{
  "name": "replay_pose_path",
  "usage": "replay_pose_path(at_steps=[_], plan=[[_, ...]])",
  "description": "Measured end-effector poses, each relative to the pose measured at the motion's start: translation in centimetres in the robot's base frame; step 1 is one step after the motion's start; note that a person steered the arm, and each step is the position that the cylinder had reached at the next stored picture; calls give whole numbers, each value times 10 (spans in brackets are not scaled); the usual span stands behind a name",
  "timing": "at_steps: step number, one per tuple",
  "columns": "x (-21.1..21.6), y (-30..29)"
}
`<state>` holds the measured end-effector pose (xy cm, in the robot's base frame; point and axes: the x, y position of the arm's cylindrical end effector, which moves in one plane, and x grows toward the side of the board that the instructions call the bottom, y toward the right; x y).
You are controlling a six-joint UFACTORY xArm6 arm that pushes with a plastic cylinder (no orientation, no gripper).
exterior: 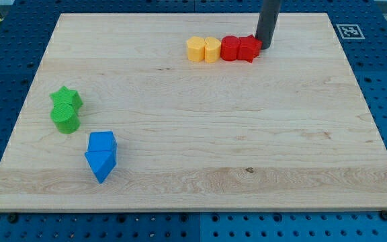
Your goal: Move your arm to the center right
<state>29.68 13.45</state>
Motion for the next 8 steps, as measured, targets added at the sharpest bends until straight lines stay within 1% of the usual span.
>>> replay_pose_path(at_steps=[1, 2, 3, 5, 7, 8], plan=[[0, 0], [-4, 12], [-5, 41], [-33, 110], [-33, 211], [-31, 211]])
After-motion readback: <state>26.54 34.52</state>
